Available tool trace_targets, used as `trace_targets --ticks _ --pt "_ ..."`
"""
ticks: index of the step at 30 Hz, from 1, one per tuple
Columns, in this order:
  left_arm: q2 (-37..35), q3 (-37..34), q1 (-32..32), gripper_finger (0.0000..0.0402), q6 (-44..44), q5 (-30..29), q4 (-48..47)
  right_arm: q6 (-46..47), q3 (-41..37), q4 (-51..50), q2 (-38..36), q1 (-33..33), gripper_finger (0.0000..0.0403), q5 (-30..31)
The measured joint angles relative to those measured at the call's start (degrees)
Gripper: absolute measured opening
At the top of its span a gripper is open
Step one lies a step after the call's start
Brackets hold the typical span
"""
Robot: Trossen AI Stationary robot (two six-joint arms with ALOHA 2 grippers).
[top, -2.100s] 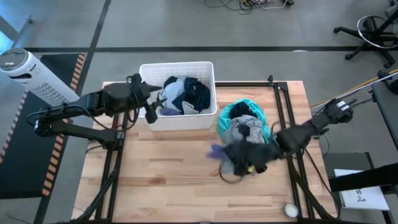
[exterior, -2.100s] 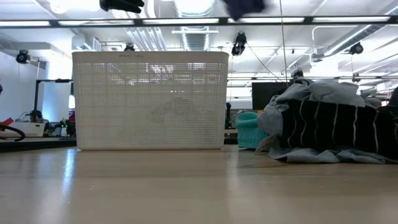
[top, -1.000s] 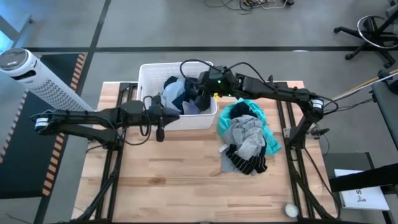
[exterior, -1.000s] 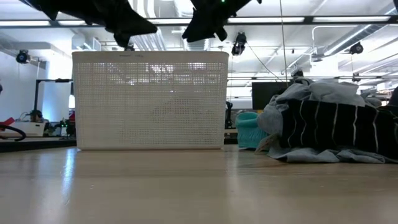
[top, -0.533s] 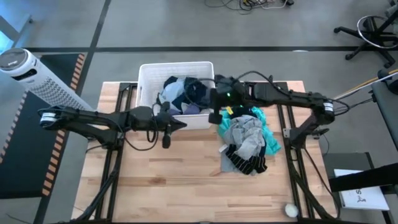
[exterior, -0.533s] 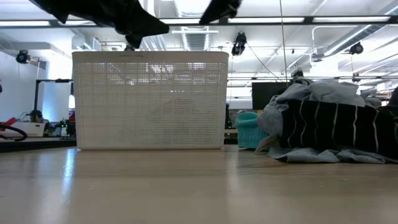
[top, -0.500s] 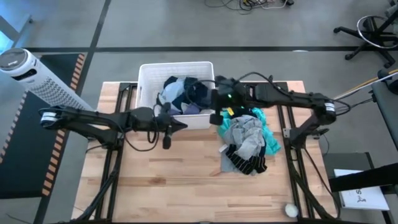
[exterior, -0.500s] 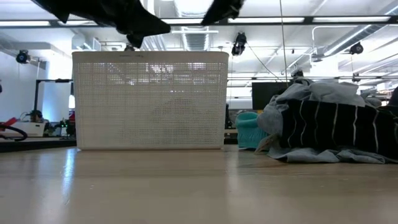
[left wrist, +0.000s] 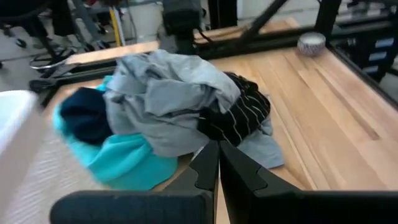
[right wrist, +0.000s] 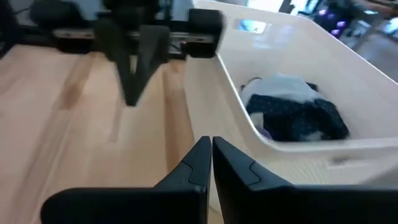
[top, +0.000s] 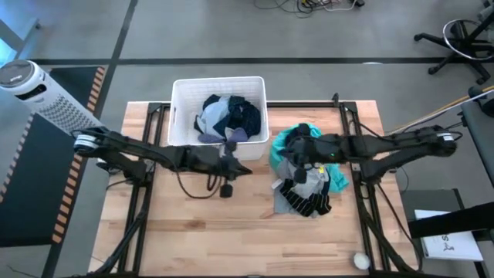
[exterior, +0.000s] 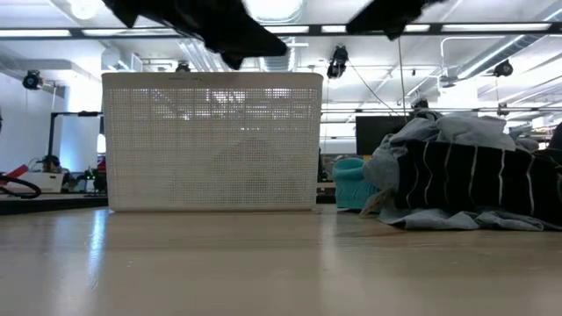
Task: Sort clothes
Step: Put the black sock into the white laundry bin
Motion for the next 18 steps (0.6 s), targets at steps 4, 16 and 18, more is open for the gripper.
trace_targets --ticks 4,16,18 --pt "6.3 4.3 -0.9 0.0 2.2 0.3 -0.6 2.1 -4.9 2.0 -4.1 2.8 0.0 4.6" --pt "22.6 17.3 -1.3 0.0022 4.8 2.7 -7.5 4.9 -18.3 10.8 -8.5 10.3 0.0 21.1" --pt "24.4 18.9 -1.4 0.0039 4.2 3.0 -7.4 5.4 -20.7 12.7 -9.6 10.5 0.0 21.0"
